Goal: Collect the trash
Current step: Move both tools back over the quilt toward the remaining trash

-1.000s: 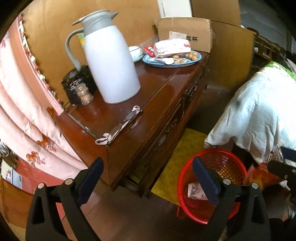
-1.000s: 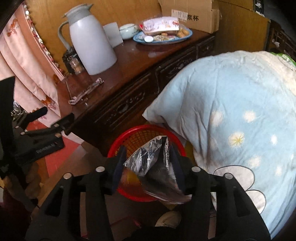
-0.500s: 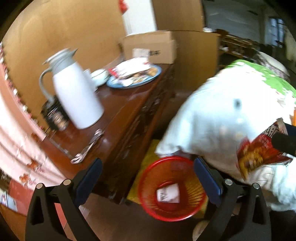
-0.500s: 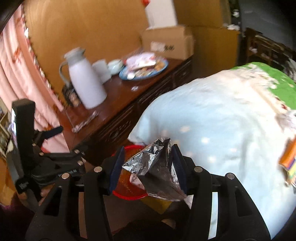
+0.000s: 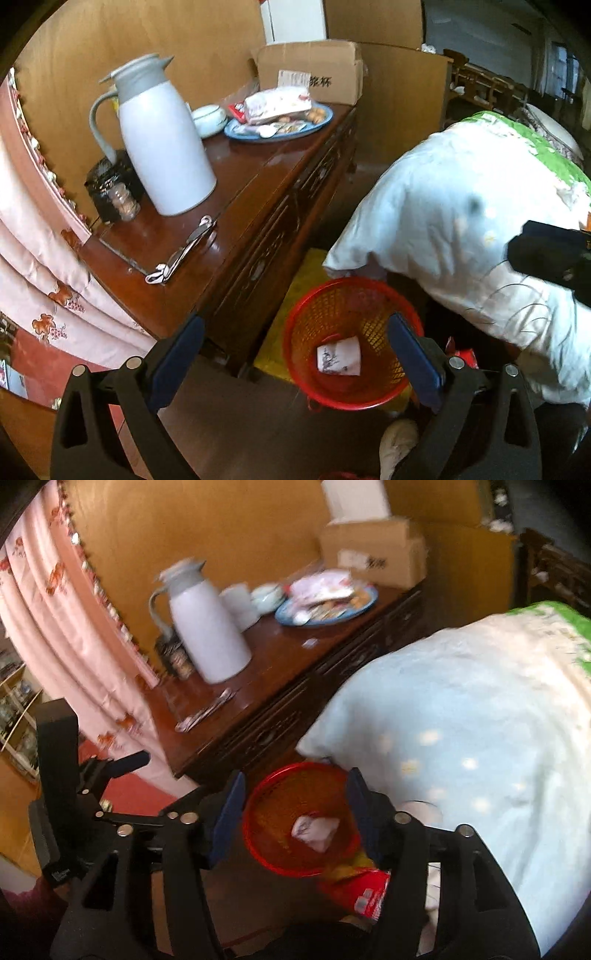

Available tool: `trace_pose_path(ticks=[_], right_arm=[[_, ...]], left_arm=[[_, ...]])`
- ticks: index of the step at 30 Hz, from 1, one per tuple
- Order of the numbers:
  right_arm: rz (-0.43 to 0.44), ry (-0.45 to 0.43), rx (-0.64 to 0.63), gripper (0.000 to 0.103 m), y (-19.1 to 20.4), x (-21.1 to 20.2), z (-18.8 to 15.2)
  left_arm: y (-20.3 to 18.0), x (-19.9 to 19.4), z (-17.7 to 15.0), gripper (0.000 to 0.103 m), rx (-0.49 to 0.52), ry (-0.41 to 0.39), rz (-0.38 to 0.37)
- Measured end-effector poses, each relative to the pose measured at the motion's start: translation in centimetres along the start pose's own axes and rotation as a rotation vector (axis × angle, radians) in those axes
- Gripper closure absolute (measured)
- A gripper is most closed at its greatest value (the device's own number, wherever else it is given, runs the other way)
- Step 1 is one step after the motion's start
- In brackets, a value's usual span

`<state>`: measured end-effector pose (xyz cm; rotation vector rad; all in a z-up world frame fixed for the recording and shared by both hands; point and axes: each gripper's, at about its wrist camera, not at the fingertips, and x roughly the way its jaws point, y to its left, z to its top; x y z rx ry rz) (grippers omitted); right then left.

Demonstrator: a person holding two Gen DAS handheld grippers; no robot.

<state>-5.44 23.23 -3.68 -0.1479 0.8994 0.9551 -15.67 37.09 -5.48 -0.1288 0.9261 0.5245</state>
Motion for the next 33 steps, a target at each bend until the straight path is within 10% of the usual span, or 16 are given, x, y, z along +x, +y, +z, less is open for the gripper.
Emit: trace_pose_path(ticks=[14,33], right_arm=[[-0.181,-0.075,0.041,0.046,-3.8,-4.1,-0.3],[-0.505,-0.284,0.322,0.036,-18.2,-22.6,-11.0]], left_arm=[[-1.3,2.9,-0.1,0.006,0.043,0.014,-0.062],[-19.5,-3.4,3.4,0.006,0.298,-0.063,-0.263]])
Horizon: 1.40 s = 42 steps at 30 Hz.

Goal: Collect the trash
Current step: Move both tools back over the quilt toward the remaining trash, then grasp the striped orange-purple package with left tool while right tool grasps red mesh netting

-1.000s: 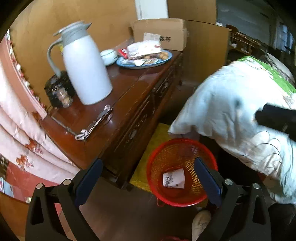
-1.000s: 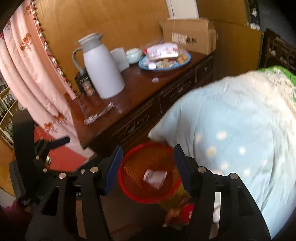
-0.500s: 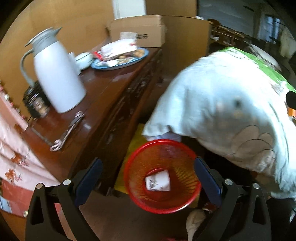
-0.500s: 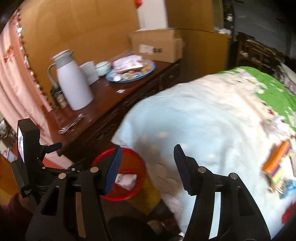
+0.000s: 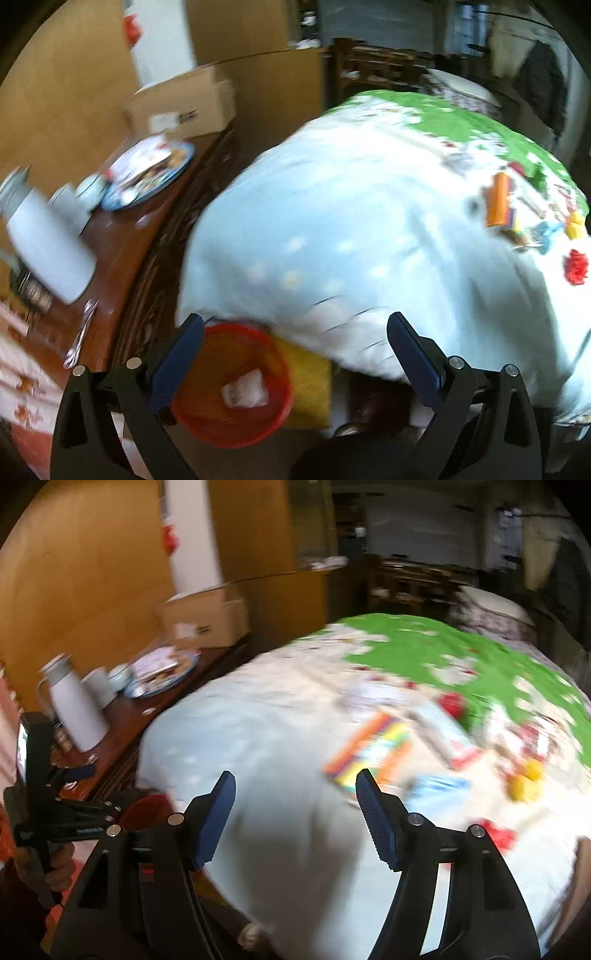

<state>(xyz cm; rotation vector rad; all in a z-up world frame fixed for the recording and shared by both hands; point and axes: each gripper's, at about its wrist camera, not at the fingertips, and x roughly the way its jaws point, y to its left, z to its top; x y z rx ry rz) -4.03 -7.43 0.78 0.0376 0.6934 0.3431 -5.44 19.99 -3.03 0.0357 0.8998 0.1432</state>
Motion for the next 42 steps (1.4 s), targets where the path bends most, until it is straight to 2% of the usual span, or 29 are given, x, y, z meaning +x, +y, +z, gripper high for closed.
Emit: trace_pose_path(ticks=[6,12,15,23,29,35,36,38,39,42], right_arm=[[-0.078,-0.004,0.130,0.036,-8.0,-2.4,-2.2],[-0.113,0.001,0.209,0.034,-12.1,-2.9,-4.4],[-0.117,0.011,0.245,0.034,-13.7,-2.6,-5.2],[-0.117,0.021,0.278,0.034,-15.9,-1.6,-6.2],[-0.100,0.051,0.298,0.033,-16.1,0.2,-6.5],[-0.175,0.111,0.268,0.030,-15.1,2.9,-6.2],[-0.179,0.121,0.266,0.030,-14.9,3.3,-6.2],[-0.195,0.134,0.259,0.031,-14.6,3.9,-6.2],[-0.204,0.143,0.244,0.031,-14.3,4.2,-6.1],[-0.206,0.144,0.215,0.045,-13.6,4.4,-6.1]], left_arm=[[-8.8,0.7,3.2,0.006,0.101,-0.016,-0.098],[-16.0,2.0,5.3,0.006,0.194,-0.021,-0.198],[-18.6,3.3,6.8,0.006,0.220,-0.026,-0.217],[-23.0,7.0,9.9,0.006,0.266,-0.006,-0.228],[-25.0,10.7,10.7,0.006,0.294,0.041,-0.210],[-25.0,12.9,10.4,0.007,0.281,0.068,-0.207],[-24.9,12.9,10.3,0.009,0.278,0.051,-0.209],[-24.7,12.6,10.2,0.033,0.278,0.051,-0.230],[-24.5,12.4,10.3,0.039,0.273,0.057,-0.256],[-24.1,11.6,10.3,0.043,0.262,0.037,-0.260]])
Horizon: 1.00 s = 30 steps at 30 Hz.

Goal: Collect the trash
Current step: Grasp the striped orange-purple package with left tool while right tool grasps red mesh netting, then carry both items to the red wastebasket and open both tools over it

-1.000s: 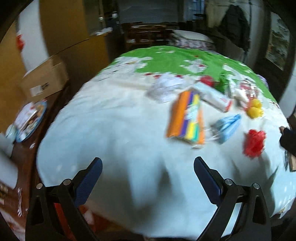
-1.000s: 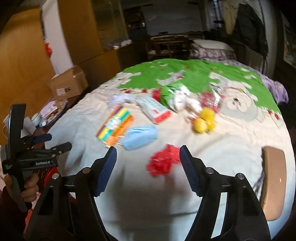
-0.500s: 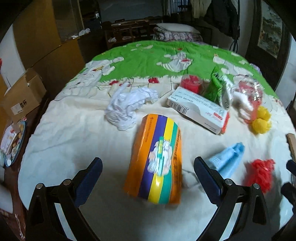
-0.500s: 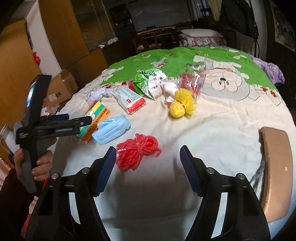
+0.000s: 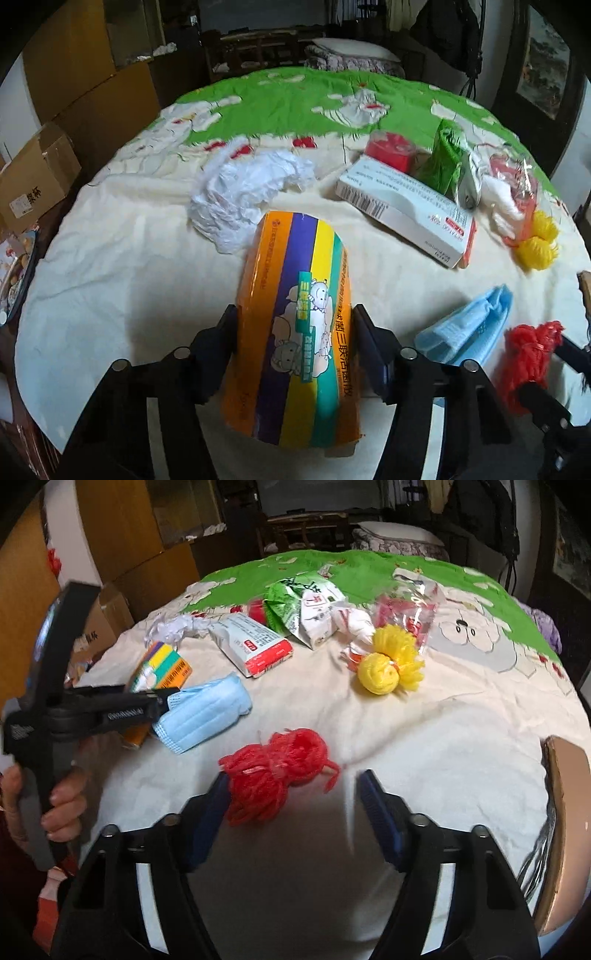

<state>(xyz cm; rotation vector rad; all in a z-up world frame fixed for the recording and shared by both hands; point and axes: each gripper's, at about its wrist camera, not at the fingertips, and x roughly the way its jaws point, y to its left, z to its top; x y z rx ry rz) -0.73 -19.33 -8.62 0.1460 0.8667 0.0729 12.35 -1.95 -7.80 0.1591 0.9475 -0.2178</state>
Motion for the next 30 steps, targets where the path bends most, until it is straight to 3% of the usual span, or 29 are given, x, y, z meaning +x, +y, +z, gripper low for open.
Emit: trace_pose_path(ticks=[2,4,5,6,11,30], right_arm=[[0.002,-0.002,-0.008,0.058,0.3,0.0,0.0],[0.000,-0.010,-0.016,0.065,0.6,-0.4,0.0],[0.000,-0.016,-0.017,0.079,0.7,-0.6,0.0],[0.008,-0.019,-0.014,0.081,0.8,-0.9,0.0],[0.038,-0.061,0.014,0.087,0.4,-2.9,0.3],[0.101,-0.170,-0.023,0.088,3.1,-9.8,0.2]], left_arm=[[0.2,-1.0,-0.2,0.044,-0.007,-0.021,-0.005],[0.4,-2.0,-0.2,0.044,-0.014,-0.037,-0.009],[0.6,-2.6,-0.3,0.044,-0.016,-0.047,-0.009],[0.8,-3.3,-0.4,0.044,-0.019,-0.060,-0.007],[2.1,-7.1,-0.8,0.044,-0.034,-0.114,0.001],[9.2,-17.6,-6.2,0.044,-0.158,-0.211,0.113]])
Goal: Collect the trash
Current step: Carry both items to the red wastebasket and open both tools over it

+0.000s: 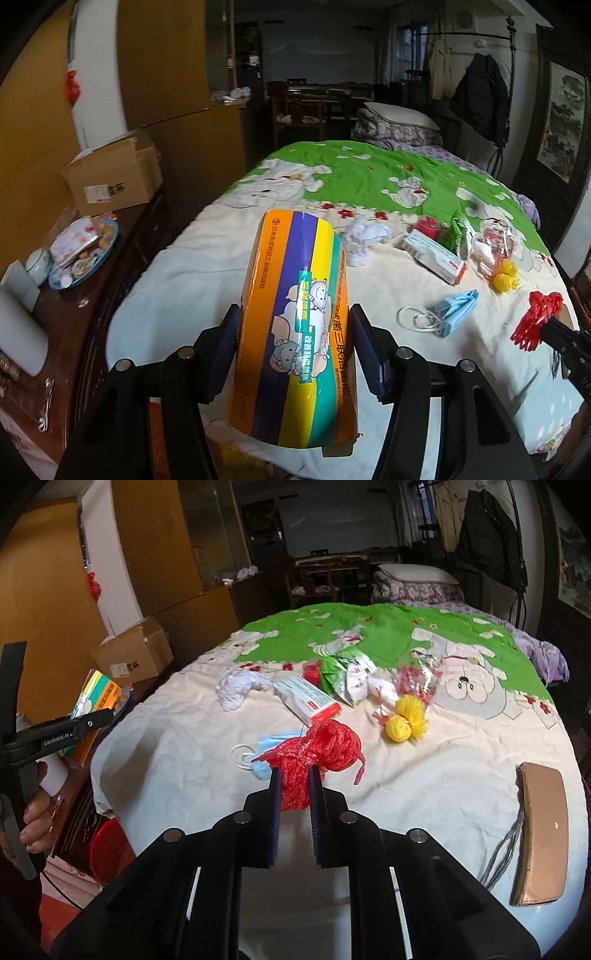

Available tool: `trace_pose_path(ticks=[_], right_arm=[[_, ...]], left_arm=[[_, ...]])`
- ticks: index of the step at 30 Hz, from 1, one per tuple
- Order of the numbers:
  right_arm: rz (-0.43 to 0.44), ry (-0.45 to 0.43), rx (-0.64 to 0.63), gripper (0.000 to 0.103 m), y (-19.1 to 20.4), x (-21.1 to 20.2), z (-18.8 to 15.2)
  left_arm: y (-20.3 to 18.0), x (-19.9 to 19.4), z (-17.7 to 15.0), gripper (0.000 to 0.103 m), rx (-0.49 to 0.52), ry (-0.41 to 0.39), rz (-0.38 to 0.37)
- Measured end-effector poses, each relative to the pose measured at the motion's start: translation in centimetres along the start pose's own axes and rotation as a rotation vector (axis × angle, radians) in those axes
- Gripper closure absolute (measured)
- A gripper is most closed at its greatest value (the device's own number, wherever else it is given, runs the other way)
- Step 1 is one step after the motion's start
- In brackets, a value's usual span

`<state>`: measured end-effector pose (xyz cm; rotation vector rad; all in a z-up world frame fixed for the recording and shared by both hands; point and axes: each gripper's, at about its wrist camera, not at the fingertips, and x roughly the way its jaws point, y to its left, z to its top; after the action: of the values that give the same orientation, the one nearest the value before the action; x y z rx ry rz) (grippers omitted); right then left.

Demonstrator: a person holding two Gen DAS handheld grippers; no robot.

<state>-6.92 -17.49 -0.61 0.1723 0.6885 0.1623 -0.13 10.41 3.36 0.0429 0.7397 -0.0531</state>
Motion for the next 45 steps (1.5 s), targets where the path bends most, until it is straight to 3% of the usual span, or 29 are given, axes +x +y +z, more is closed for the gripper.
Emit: trace_pose_path(ticks=[18,33,39,41,45], right_arm=[[0.172,0.044,-0.165,0.088,11.7,0.4,0.8],[0.232,0.133,-0.303,0.088,20.8,3.3,-0.5],[0.255,0.168,-0.351,0.088,24.1,4.3,-1.2],[0.267,0.179,-0.364,0.088,25.1,4.6,-1.5],[0.297,0.200,-0.394,0.088,27.2,5.3,-2.1]], left_arm=[[14.2,-3.9,-7.2,0.043,-0.190,0.035,0.205],[21.2,0.9,-15.4,0.041,-0.319,0.205,0.212],[23.3,2.2,-17.7,0.034,-0.364,0.251,0.224],[23.7,2.2,-18.0,0.021,-0.371,0.249,0.235],[24.2,1.6,-18.4,0.012,-0.374,0.234,0.259]])
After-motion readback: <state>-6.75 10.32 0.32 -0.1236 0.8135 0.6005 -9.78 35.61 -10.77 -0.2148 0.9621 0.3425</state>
